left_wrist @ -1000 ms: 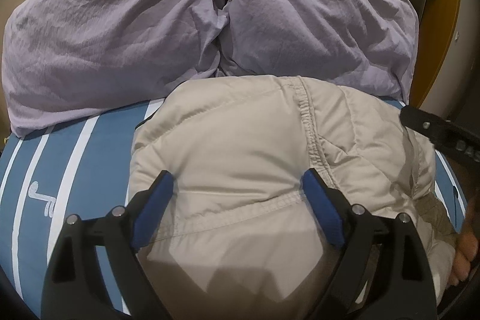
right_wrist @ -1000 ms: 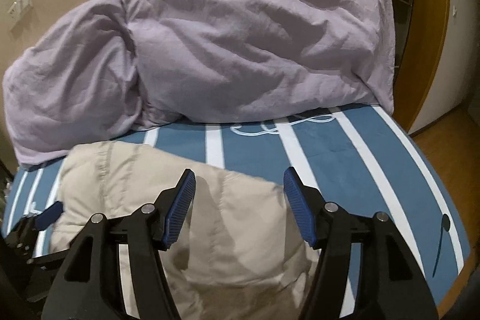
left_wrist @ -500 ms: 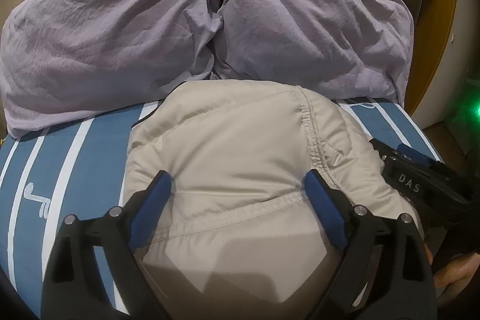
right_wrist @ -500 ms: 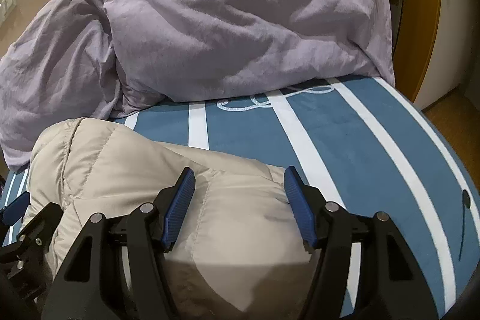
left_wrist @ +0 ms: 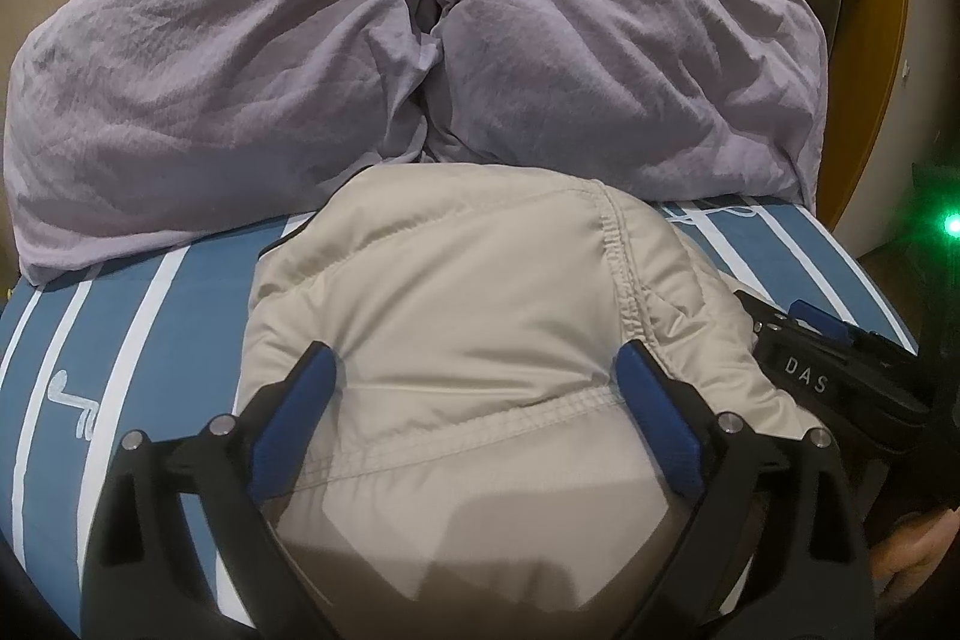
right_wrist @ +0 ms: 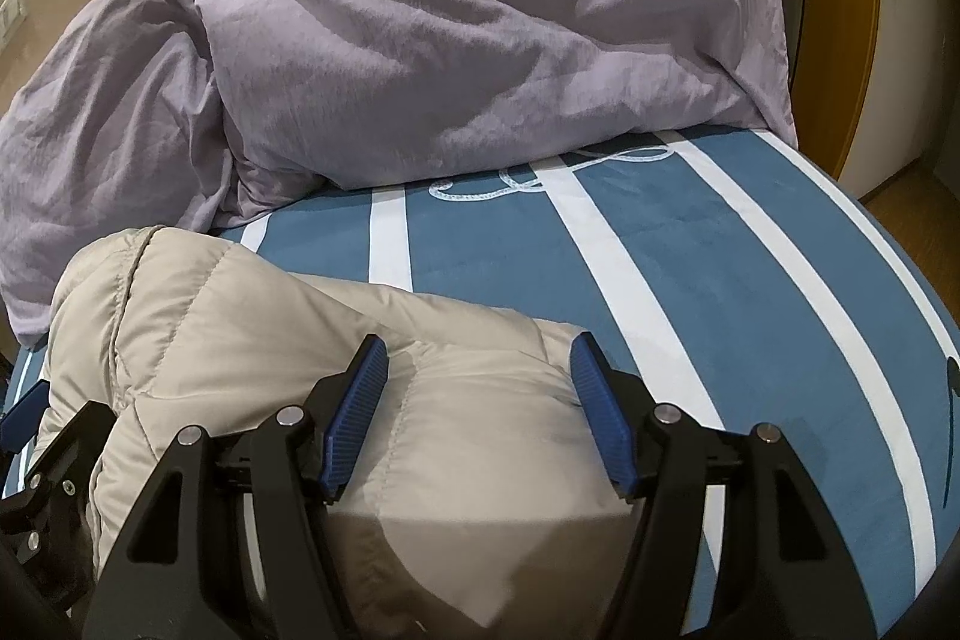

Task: Fold large clothes

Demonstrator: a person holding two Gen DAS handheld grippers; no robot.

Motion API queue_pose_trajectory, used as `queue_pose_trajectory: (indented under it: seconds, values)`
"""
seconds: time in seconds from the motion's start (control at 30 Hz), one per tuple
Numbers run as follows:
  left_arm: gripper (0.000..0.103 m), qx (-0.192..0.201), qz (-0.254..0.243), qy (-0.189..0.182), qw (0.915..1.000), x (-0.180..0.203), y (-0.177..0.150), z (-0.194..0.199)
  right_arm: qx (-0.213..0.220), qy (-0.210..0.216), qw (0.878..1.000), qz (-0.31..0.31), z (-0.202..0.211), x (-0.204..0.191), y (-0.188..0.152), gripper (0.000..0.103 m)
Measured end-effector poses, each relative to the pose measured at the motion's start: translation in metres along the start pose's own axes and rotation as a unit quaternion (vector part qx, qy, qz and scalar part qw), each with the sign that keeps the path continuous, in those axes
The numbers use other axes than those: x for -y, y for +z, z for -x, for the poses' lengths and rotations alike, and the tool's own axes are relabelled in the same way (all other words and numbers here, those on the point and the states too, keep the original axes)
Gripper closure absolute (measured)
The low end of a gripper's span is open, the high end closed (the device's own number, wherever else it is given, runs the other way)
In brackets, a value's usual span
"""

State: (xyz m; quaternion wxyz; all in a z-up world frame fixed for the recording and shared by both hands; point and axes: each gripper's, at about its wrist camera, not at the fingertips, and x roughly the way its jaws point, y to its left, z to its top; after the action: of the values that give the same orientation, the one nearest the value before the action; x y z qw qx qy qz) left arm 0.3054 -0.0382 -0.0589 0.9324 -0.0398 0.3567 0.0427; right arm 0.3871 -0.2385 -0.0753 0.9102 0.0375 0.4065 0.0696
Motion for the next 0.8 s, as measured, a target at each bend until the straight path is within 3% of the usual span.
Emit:
queue_pose_trajectory:
  seconds: [0.5,0.67,0.8]
  values:
    - [0.007,-0.007,-0.009,0.014,0.9998,0.006,0.001,-0.006,-0.018,0.000,1.000,-0.007,-0.012,0.003,-0.002,0.035]
    - [0.007,-0.029,-0.013,0.015,0.9994,0.008,0.013,0.002,-0.021,-0.007,1.000,-0.002,-0.013,0.002,-0.002,0.034]
    - [0.007,-0.025,0.014,0.000,0.9996,0.003,0.031,0.012,-0.022,-0.007,1.000,-0.005,-0.013,0.004,-0.002,0.033]
